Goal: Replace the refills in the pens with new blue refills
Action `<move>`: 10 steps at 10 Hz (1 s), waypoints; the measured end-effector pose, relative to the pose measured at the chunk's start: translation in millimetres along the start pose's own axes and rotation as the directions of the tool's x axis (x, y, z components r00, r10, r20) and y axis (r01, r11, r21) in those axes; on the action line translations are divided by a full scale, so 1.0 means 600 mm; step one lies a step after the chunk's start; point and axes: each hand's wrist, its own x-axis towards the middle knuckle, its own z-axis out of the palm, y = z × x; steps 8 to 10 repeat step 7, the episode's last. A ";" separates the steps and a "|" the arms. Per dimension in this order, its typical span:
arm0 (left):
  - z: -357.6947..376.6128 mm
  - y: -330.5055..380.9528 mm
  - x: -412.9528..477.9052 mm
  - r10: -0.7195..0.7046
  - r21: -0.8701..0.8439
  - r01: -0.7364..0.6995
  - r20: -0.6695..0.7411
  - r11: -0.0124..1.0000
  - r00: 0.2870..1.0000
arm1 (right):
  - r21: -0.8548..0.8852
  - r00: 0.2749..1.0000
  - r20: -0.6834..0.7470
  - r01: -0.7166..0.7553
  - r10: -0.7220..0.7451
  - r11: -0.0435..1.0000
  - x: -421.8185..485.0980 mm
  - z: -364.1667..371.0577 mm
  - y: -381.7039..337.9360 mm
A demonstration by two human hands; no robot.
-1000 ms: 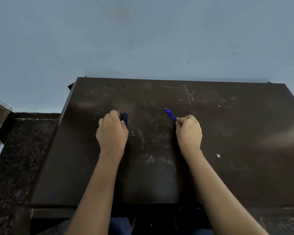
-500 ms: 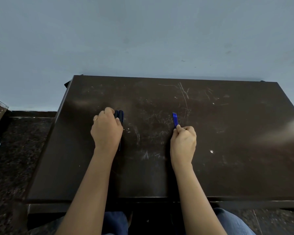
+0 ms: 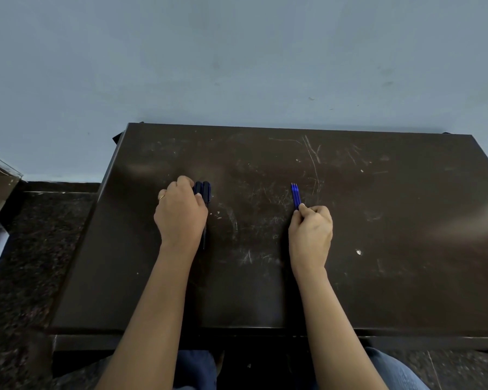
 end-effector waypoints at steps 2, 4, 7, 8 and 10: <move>-0.001 0.000 0.000 -0.001 -0.002 0.001 -0.004 1.000 1.000 | 0.002 1.000 0.006 0.021 -0.021 1.000 0.000 -0.001 0.002; 0.002 -0.002 0.001 0.005 -0.008 -0.005 -0.014 1.000 1.000 | -0.001 0.999 -0.002 0.034 -0.034 0.999 0.001 -0.005 0.002; -0.009 -0.003 -0.001 0.017 -0.049 -0.018 -0.035 0.999 0.999 | 0.095 0.999 -0.040 -0.028 0.032 0.995 0.010 -0.049 -0.009; -0.009 -0.003 -0.001 0.017 -0.049 -0.018 -0.035 0.999 0.999 | 0.095 0.999 -0.040 -0.028 0.032 0.995 0.010 -0.049 -0.009; -0.009 -0.003 -0.001 0.017 -0.049 -0.018 -0.035 0.999 0.999 | 0.095 0.999 -0.040 -0.028 0.032 0.995 0.010 -0.049 -0.009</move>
